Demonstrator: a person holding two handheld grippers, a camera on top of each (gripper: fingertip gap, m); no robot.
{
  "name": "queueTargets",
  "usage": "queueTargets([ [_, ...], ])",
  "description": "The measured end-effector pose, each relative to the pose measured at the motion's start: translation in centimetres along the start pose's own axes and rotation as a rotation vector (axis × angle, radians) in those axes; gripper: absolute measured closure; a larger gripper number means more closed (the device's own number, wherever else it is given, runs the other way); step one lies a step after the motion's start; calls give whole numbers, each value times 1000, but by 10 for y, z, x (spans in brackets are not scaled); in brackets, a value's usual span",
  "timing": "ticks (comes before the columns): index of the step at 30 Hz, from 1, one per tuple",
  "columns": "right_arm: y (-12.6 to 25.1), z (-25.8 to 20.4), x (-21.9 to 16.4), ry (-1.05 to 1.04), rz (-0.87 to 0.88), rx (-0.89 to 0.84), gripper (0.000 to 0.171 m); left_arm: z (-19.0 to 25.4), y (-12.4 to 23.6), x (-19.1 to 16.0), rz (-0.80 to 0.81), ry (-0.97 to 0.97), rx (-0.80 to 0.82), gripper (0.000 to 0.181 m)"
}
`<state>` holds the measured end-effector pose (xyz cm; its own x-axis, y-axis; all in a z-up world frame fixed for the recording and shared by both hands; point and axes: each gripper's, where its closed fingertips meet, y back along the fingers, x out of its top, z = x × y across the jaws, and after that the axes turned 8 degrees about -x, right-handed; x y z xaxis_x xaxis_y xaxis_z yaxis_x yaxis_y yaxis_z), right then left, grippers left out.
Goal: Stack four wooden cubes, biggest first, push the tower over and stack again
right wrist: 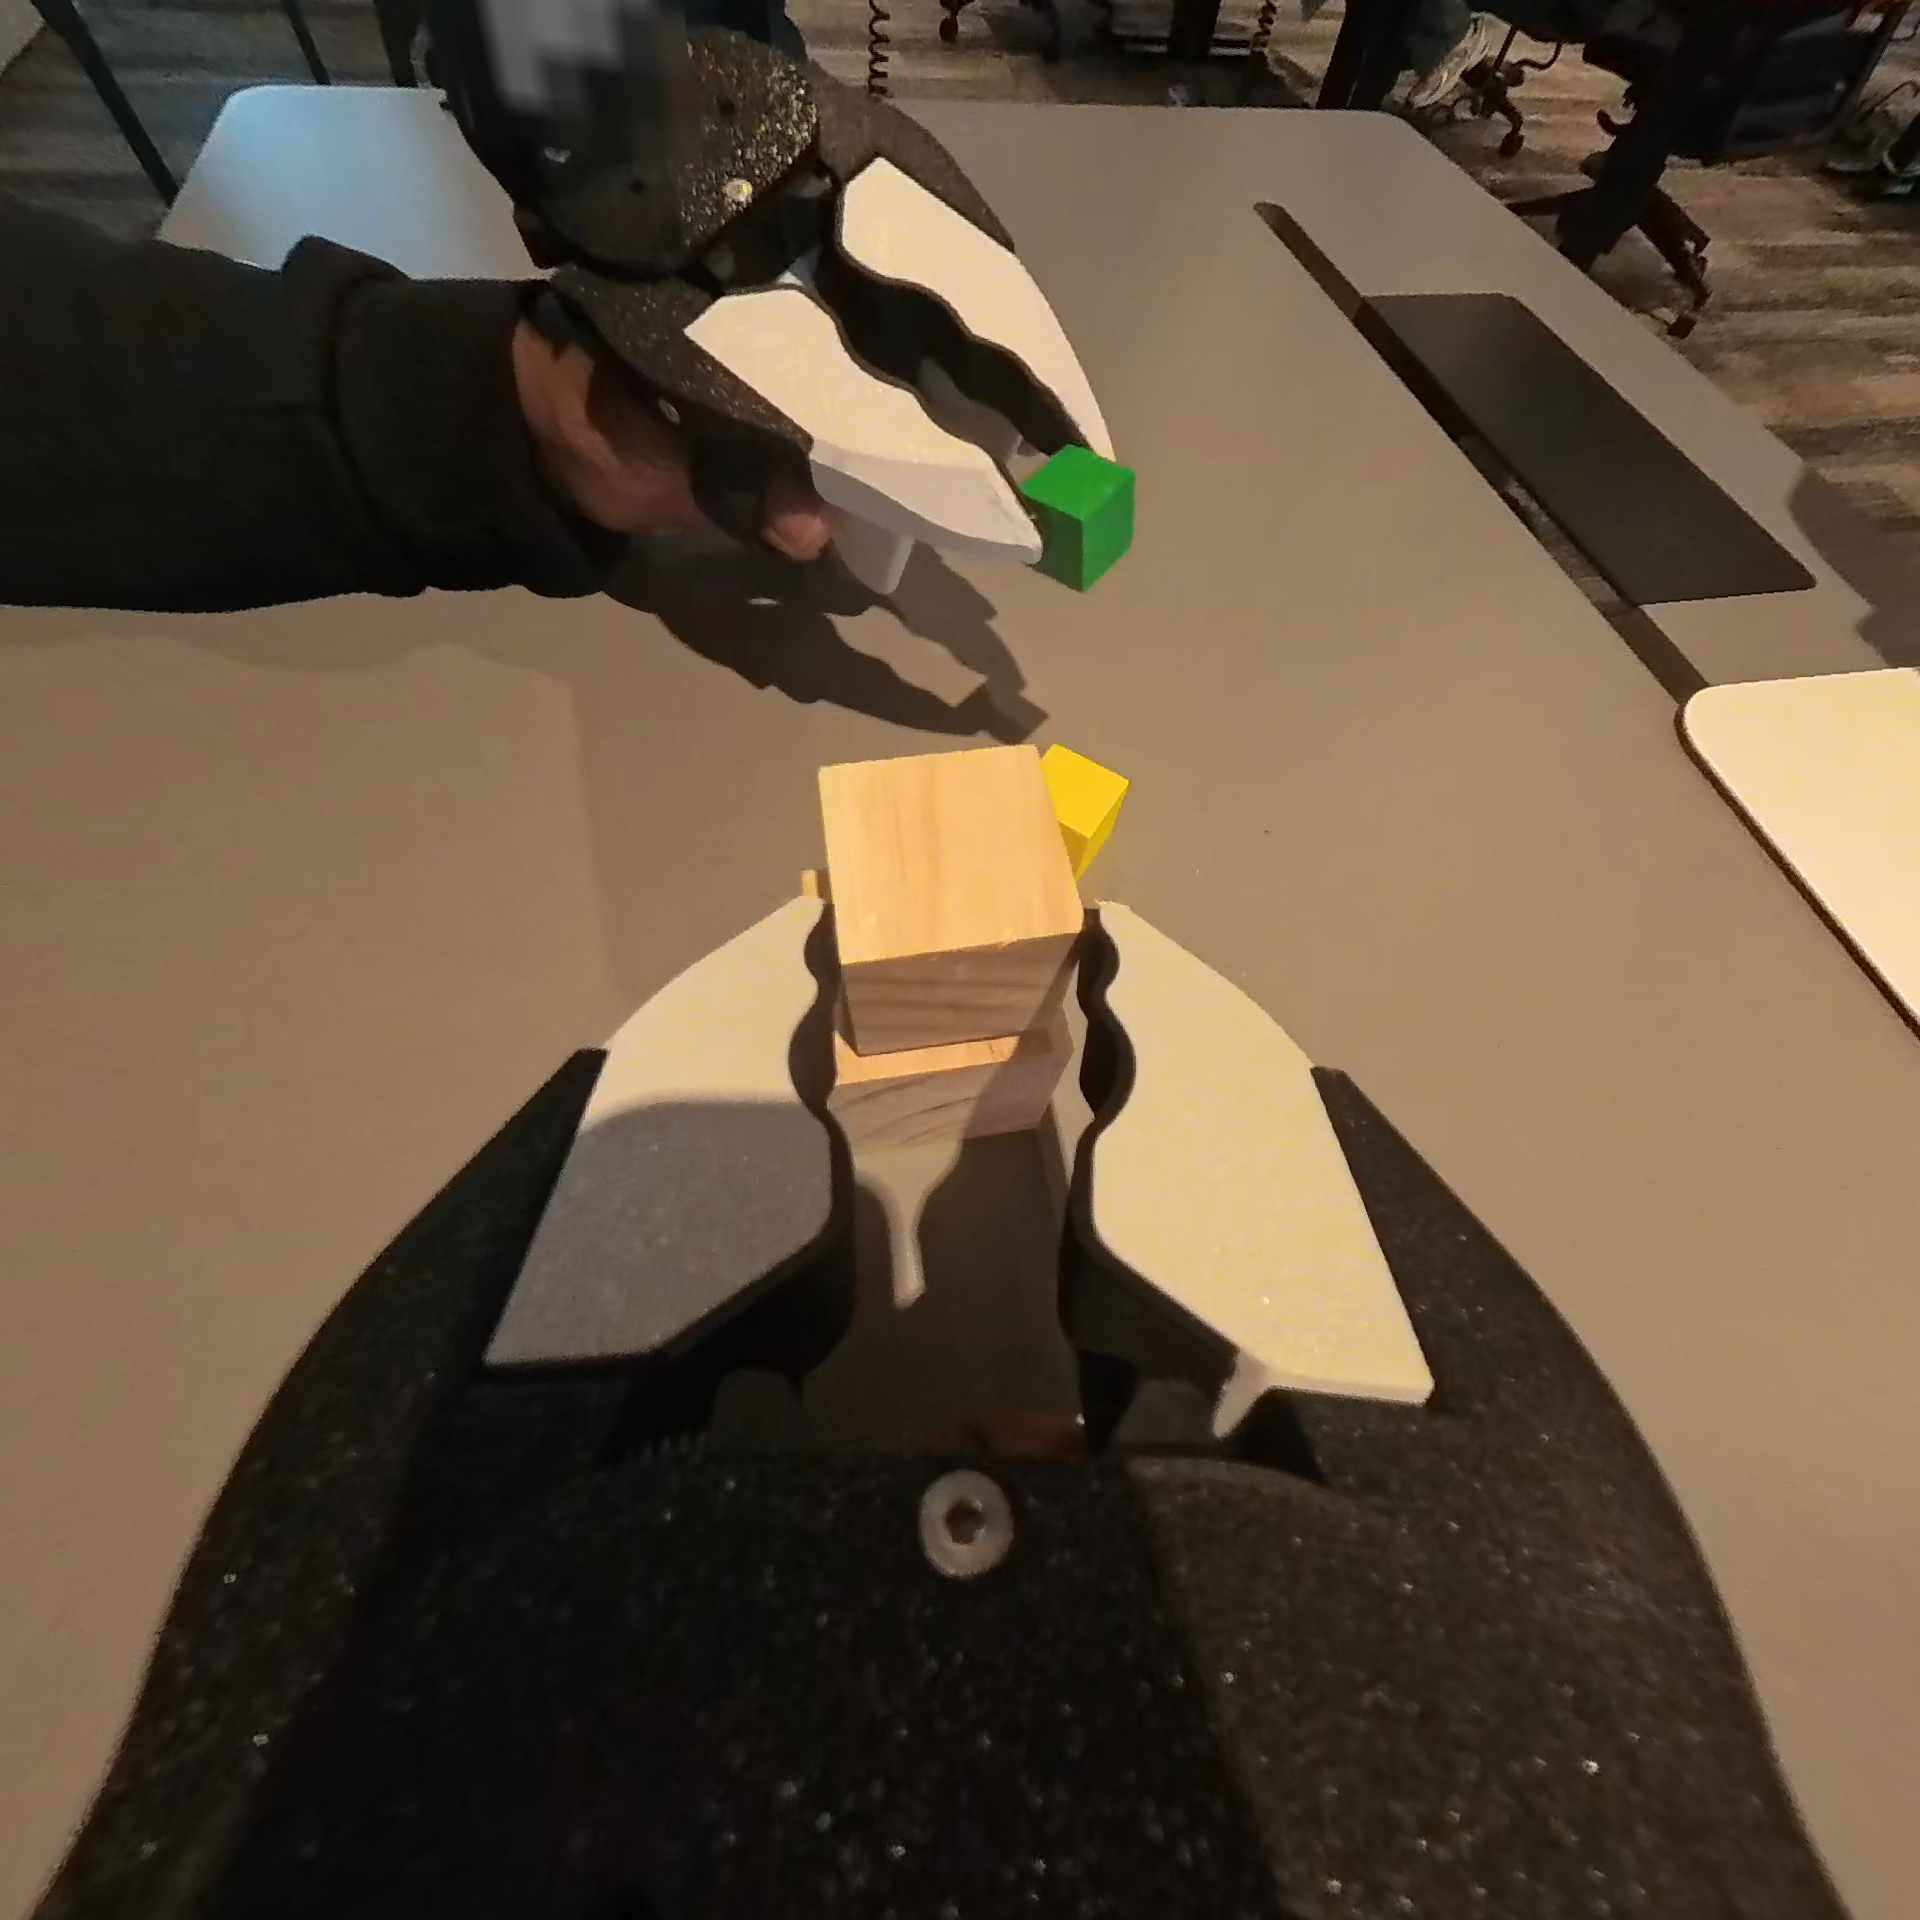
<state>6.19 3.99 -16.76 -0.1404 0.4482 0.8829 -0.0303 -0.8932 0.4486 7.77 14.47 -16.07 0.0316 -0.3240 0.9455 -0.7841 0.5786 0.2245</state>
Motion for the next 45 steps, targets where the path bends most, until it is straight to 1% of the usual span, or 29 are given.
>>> queueTargets([
  [1,0,0,0,1,-1,1,127,0,0,0,-1,0,-1,160],
  [19,-2,0,-2,-40,4,19,127,1,0,0,-4,-5,-5,160],
  [45,-4,0,-2,-45,17,19,126,2,-1,-1,-9,-10,-11,160],
])
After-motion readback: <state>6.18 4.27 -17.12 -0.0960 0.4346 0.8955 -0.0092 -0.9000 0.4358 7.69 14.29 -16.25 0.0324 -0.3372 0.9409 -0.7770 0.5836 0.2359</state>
